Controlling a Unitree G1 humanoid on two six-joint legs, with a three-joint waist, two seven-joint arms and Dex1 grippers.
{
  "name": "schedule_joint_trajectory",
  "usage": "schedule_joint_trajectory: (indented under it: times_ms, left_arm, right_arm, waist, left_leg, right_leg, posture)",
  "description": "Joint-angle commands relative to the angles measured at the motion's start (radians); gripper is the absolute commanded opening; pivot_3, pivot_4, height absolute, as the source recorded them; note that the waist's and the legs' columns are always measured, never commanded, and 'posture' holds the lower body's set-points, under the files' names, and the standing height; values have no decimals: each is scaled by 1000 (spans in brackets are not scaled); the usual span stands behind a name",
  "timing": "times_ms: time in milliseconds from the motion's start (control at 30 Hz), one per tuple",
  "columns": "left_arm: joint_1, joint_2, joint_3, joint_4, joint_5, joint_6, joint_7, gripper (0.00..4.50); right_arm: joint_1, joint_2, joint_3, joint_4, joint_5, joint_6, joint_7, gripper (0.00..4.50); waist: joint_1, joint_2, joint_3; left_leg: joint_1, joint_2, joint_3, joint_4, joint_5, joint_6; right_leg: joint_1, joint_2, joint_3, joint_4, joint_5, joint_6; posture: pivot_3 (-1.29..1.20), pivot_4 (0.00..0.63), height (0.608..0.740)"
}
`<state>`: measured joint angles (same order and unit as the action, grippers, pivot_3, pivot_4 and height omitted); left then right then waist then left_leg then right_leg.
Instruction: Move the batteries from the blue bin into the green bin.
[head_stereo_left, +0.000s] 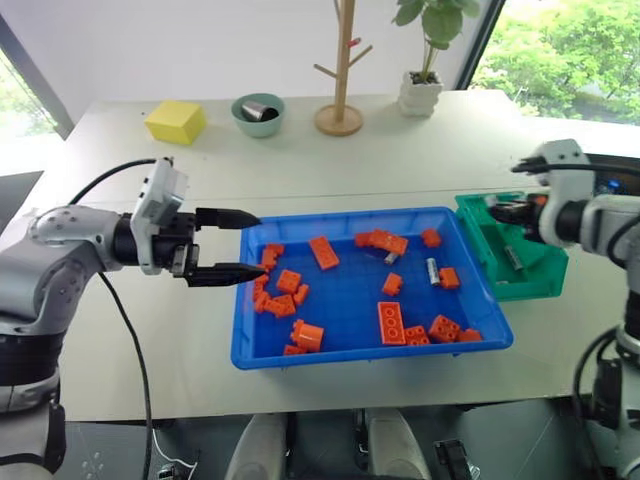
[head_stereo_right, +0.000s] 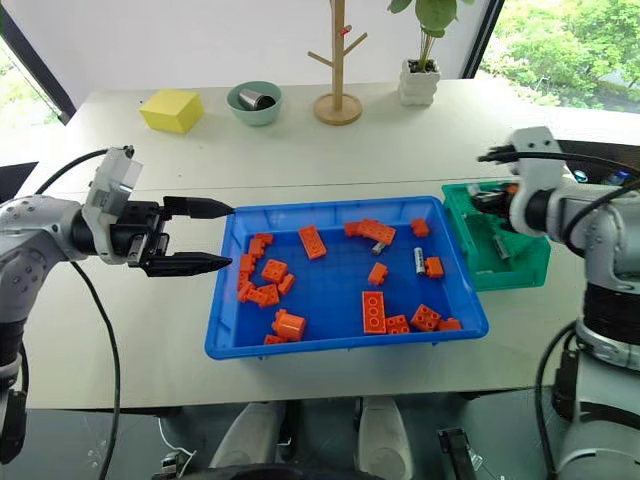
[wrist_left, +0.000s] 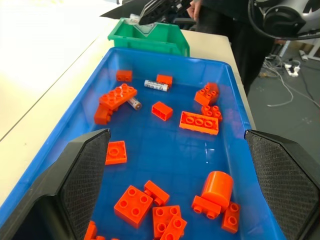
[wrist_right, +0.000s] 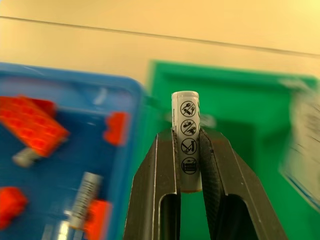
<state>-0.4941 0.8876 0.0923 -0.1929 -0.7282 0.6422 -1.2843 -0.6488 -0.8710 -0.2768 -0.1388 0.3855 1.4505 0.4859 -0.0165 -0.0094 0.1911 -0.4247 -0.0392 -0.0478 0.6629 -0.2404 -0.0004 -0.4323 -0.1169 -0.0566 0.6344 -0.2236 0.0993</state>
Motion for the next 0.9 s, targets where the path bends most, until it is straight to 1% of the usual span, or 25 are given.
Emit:
schedule_joint_trajectory:
  times_ms: [33, 100, 167, 233, 300, 333, 433, 567, 667, 833, 900]
  left_arm:
    - [-31, -4, 2, 6, 7, -20, -14, 4500]
    - [-39, -8, -3, 11, 11, -22, -18, 4500]
    - [-47, -12, -6, 12, 13, -19, -20, 4500]
    - [-51, -14, -7, 11, 14, -17, -22, 4500]
    - [-53, -16, -6, 11, 16, -16, -25, 4500]
    - [-53, -16, -5, 10, 17, -15, -27, 4500]
    - [-56, -16, -4, 10, 19, -15, -30, 4500]
    - [-60, -16, -2, 9, 19, -12, -27, 4500]
    - [-61, -18, -3, 5, 19, -8, -23, 4500]
    - [-67, -22, -3, 5, 21, -10, -17, 4500]
    - [-63, -21, 1, 0, 19, -10, -15, 4500]
  right_arm:
    - [36, -30, -31, 3, -10, -61, 4, 55]
    - [69, -29, -27, 2, -15, -82, 0, 55]
    - [98, -23, -16, 3, -28, -109, -12, 1141]
    - [112, -20, -11, 1, -30, -124, -16, 2072]
    - [110, -24, -5, -3, -26, -141, -10, 3177]
    - [105, -31, 2, -10, -25, -167, -1, 3588]
    - [78, -42, 38, -53, -11, -246, 43, 3588]
    - [9, 19, 70, -158, 84, -243, 105, 3588]
    - [-13, 61, 132, -203, 124, -267, 148, 3588]
    - [-18, 106, 263, -156, 106, -370, 214, 3588]
    - [-8, 107, 334, -103, 61, -438, 237, 4139]
  waist:
    - [1, 0, 0]
    - [3, 0, 0]
    - [4, 0, 0]
    - [5, 0, 0]
    - [5, 0, 0]
    - [5, 0, 0]
    - [3, 0, 0]
    - [0, 0, 0]
    - [3, 0, 0]
    - [8, 0, 0]
    - [7, 0, 0]
  left_leg:
    - [0, 0, 0, 0, 0, 0]
    - [0, 0, 0, 0, 0, 0]
    - [0, 0, 0, 0, 0, 0]
    - [0, 0, 0, 0, 0, 0]
    - [0, 0, 0, 0, 0, 0]
    - [0, 0, 0, 0, 0, 0]
    - [0, 0, 0, 0, 0, 0]
    - [0, 1, -1, 0, 0, 0]
    - [0, 1, -1, 0, 0, 0]
    - [-1, 0, -2, 1, 0, 0]
    - [-1, -1, -2, 1, 0, 0]
  right_leg:
    - [0, 0, 0, 0, 0, 0]
    - [0, 0, 0, 0, 0, 0]
    - [0, 0, 0, 0, 0, 0]
    - [0, 0, 0, 0, 0, 0]
    - [0, 0, 0, 0, 0, 0]
    - [0, 0, 0, 0, 0, 0]
    - [0, 0, 0, 0, 0, 0]
    - [0, 0, 0, 0, 0, 0]
    - [0, 1, 0, 0, 0, 0]
    - [1, 0, 0, -1, 0, 0]
    - [1, 0, 0, -1, 0, 0]
  posture:
    - [0, 150, 702]
    - [0, 150, 702]
    - [0, 150, 702]
    - [0, 150, 702]
    - [0, 150, 702]
    - [0, 150, 702]
    - [0, 150, 702]
    - [0, 150, 702]
    - [0, 150, 702]
    - [0, 150, 702]
    - [0, 150, 702]
